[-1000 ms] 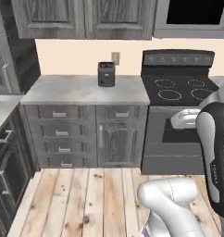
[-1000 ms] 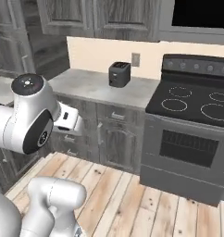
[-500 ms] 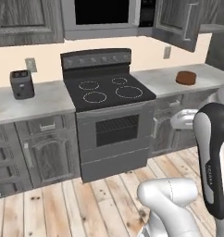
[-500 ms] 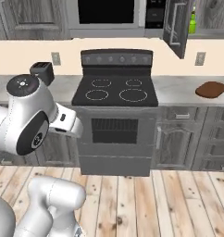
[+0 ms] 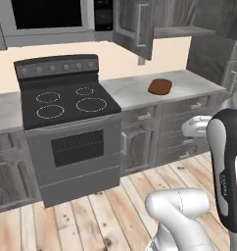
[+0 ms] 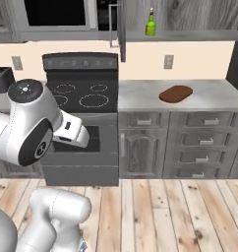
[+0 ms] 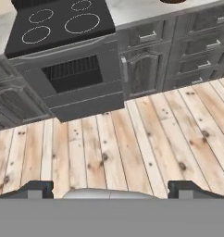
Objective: Move the cutting board and knife to the sink. Then move spray from the cabinet to the counter.
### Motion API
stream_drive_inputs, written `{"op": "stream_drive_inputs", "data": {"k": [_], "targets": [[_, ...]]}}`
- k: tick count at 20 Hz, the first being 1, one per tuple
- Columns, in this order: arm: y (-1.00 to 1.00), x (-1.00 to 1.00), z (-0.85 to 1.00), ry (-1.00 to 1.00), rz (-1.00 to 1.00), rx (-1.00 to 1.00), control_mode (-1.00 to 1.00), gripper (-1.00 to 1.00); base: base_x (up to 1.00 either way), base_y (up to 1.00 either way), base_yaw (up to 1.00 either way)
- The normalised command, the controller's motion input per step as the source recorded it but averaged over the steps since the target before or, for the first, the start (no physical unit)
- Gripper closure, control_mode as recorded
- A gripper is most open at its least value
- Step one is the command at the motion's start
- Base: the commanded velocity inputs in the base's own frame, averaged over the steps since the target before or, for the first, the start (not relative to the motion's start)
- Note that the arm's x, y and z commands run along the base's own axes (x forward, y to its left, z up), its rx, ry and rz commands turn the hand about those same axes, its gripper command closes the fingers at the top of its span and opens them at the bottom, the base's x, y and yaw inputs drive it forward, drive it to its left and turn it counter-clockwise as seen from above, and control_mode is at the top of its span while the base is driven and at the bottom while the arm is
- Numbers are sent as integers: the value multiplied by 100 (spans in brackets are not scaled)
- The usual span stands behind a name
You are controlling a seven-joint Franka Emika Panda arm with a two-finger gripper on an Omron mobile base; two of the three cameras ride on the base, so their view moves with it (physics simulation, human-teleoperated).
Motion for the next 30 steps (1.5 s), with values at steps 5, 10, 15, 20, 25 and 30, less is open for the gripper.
{"op": "stream_drive_inputs", "data": {"k": [5, 10, 15, 20, 25, 30], "targets": [[0, 0, 0, 0, 0, 0, 100, -100, 57, -100, 0], [0, 0, 0, 0, 0, 0, 100, -100, 72, -100, 1], [0, 0, 0, 0, 0, 0, 100, -100, 87, -100, 7], [0, 0, 0, 0, 0, 0, 100, -100, 96, -100, 15], [0, 0, 0, 0, 0, 0, 100, -100, 89, -84, 25], [0, 0, 0, 0, 0, 0, 100, -100, 53, 0, 21]]}}
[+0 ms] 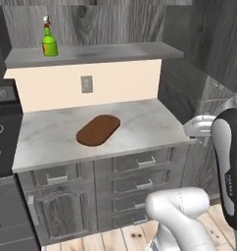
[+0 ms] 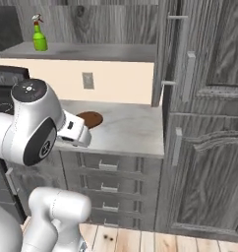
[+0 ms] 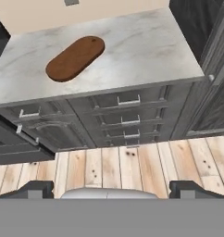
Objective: Move the cutting board and knife to the sink. Then move spray from the cabinet to the counter.
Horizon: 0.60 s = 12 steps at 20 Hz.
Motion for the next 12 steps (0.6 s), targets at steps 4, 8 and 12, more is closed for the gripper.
{"op": "stream_drive_inputs", "data": {"k": [4, 8, 12], "targets": [[0, 0, 0, 0, 0, 0, 100, -100, 23, 5, 15], [0, 0, 0, 0, 0, 0, 100, -100, 9, 12, 11], [0, 0, 0, 0, 0, 0, 100, -100, 35, 0, 19]]}}
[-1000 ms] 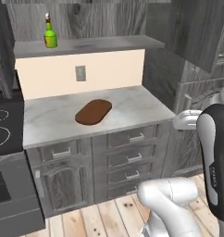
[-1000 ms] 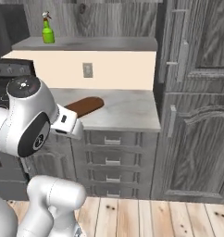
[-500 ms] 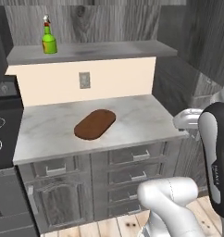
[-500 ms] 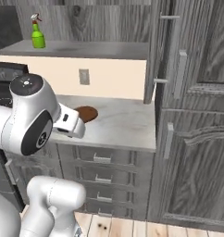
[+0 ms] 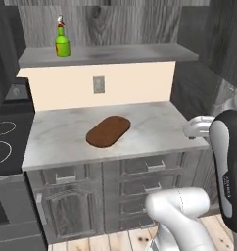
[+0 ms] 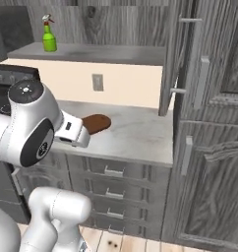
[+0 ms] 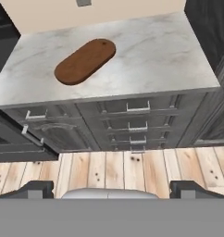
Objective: Move the cutting board and knife to the sink. Then move spray from the cabinet to the counter.
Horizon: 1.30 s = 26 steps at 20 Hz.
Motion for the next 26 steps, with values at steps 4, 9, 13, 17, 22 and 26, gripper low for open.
{"op": "stream_drive_inputs", "data": {"k": [4, 9, 13, 17, 22, 26], "targets": [[0, 0, 0, 0, 0, 0, 100, -100, 52, -2, 33], [0, 0, 0, 0, 0, 0, 100, -100, 22, 0, 43], [0, 0, 0, 0, 0, 0, 100, -100, 1, -12, 31], [0, 0, 0, 0, 0, 0, 100, -100, 2, -18, 26], [0, 0, 0, 0, 0, 0, 100, -100, 75, -43, 16], [0, 0, 0, 0, 0, 0, 100, -100, 60, -90, 4]]}}
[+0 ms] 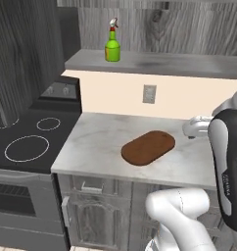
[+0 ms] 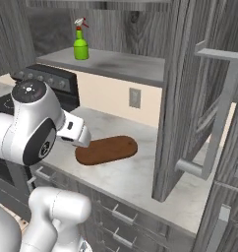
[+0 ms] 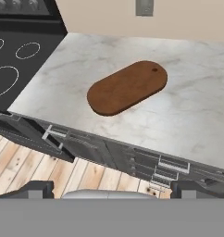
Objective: Move the cutting board and knife to the sink. Then move spray from the cabinet to the counter.
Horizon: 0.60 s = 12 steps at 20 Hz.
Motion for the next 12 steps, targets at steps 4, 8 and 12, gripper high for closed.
{"op": "stream_drive_inputs", "data": {"k": [4, 8, 12], "targets": [[0, 0, 0, 0, 0, 0, 100, -100, 40, -66, 0], [0, 0, 0, 0, 0, 0, 100, -100, 8, -59, 1], [0, 0, 0, 0, 0, 0, 100, -100, -14, -64, 4]]}}
